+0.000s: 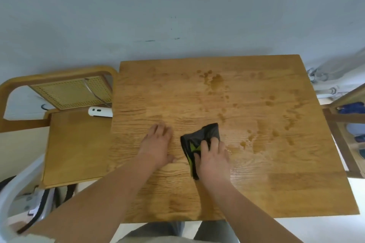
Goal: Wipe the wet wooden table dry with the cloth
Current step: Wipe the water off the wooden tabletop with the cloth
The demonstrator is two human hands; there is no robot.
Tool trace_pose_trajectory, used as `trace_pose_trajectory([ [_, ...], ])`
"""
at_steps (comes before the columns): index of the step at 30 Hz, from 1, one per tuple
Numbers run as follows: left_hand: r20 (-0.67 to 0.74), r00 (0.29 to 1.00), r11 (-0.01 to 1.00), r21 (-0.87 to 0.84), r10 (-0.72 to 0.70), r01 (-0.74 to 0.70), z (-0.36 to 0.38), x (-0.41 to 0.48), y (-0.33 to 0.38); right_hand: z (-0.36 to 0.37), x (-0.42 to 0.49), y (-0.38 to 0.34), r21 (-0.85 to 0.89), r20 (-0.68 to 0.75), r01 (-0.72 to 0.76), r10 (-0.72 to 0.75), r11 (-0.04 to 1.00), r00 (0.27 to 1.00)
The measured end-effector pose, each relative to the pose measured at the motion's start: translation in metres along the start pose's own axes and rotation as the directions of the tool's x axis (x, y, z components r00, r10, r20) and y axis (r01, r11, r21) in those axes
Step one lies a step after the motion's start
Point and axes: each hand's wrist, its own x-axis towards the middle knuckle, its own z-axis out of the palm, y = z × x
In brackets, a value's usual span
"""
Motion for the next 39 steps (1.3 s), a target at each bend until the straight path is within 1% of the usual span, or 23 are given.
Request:
trace_pose_trajectory([
  [4,0.008,1.000,1.000,0.020,0.010,-0.010,-0.007,0.003,0.000,0.016,-0.027,0.011,0.066,-0.006,0.193,-0.193,0.979,0.981],
  [6,0.018,1.000,1.000,0.013,0.012,-0.012,-0.007,0.004,0.001,0.010,-0.009,0.032,-0.015,-0.009,0.290,-0.290,0.957,0.957],
  [7,0.020,1.000,1.000,0.009,0.008,-0.008,-0.007,0.004,0.001,0.005,0.006,0.041,-0.061,-0.015,0.275,-0.276,0.959,0.961],
  [8,0.021,1.000,1.000,0.006,0.007,-0.007,-0.005,0.005,0.000,-0.001,0.023,0.049,-0.084,-0.028,0.197,-0.200,0.977,0.979],
  [9,0.023,1.000,1.000,0.008,0.009,-0.009,-0.004,0.005,0.000,-0.008,0.038,0.054,-0.064,-0.031,0.056,-0.058,0.996,0.998],
  [10,0.027,1.000,1.000,0.016,0.010,-0.010,-0.003,0.005,0.000,-0.014,0.051,0.055,-0.012,-0.027,-0.130,0.130,0.991,0.991],
  [11,0.030,1.000,1.000,0.026,0.009,-0.010,-0.002,0.005,0.000,-0.020,0.061,0.054,0.044,-0.023,-0.299,0.300,0.953,0.954],
  [12,0.031,1.000,0.999,0.032,0.006,-0.007,-0.002,0.005,0.001,-0.025,0.067,0.050,0.055,-0.011,-0.398,0.399,0.916,0.917],
  [13,0.032,0.999,0.999,0.036,0.008,-0.009,-0.002,0.005,0.001,-0.027,0.069,0.043,0.021,-0.013,-0.420,0.420,0.907,0.907],
  [14,0.036,0.999,0.999,0.040,0.012,-0.014,-0.002,0.006,0.001,-0.028,0.066,0.035,-0.002,-0.034,-0.388,0.388,0.922,0.921],
  [17,0.047,0.999,0.998,0.053,0.015,-0.017,-0.004,0.007,0.001,-0.009,0.025,0.005,0.056,-0.090,-0.147,0.151,0.988,0.984],
  [19,0.056,0.998,0.998,0.059,0.012,-0.015,-0.004,0.008,0.002,0.008,-0.011,-0.009,0.120,-0.044,-0.010,0.016,0.993,0.999],
  [20,0.062,0.998,0.998,0.062,0.011,-0.014,-0.004,0.009,0.002,0.012,-0.023,-0.009,0.134,0.003,0.037,-0.038,0.990,0.999],
  [22,0.075,0.997,0.998,0.069,0.008,-0.013,-0.004,0.010,0.003,0.013,-0.027,0.006,0.138,0.015,0.111,-0.114,0.984,0.993],
  [24,0.087,0.996,0.998,0.070,-0.002,-0.004,-0.004,0.012,0.003,0.005,-0.013,0.029,0.108,0.004,0.117,-0.119,0.987,0.993],
  [25,0.089,0.996,0.997,0.071,-0.006,0.000,-0.004,0.012,0.003,-0.002,-0.002,0.041,0.079,0.007,0.081,-0.082,0.994,0.997],
  [27,0.081,0.997,0.998,0.070,-0.010,0.004,-0.003,0.011,0.002,-0.015,0.021,0.064,0.076,0.044,-0.121,0.118,0.990,0.992],
  [29,0.079,0.997,0.998,0.069,-0.009,0.003,0.000,0.010,0.002,-0.027,0.039,0.082,0.157,0.075,-0.374,0.367,0.914,0.927],
  [30,0.080,0.997,0.997,0.072,-0.011,0.005,0.000,0.010,0.002,-0.030,0.043,0.085,0.185,0.085,-0.450,0.442,0.873,0.893],
  [31,0.079,0.997,0.997,0.074,-0.015,0.009,0.000,0.010,0.002,-0.032,0.045,0.083,0.183,0.087,-0.479,0.471,0.859,0.878],
  [33,0.089,0.996,0.997,0.072,-0.022,0.016,-0.002,0.009,0.003,-0.030,0.036,0.069,0.150,0.063,-0.441,0.437,0.885,0.897],
  [37,0.104,0.993,0.996,0.080,-0.055,0.047,-0.006,0.007,0.009,-0.009,-0.011,0.042,0.195,-0.017,-0.195,0.202,0.961,0.979],
  [39,0.126,0.989,0.989,0.132,-0.082,0.065,-0.010,0.007,0.013,0.004,-0.036,0.043,0.181,0.023,-0.116,0.114,0.977,0.993],
])
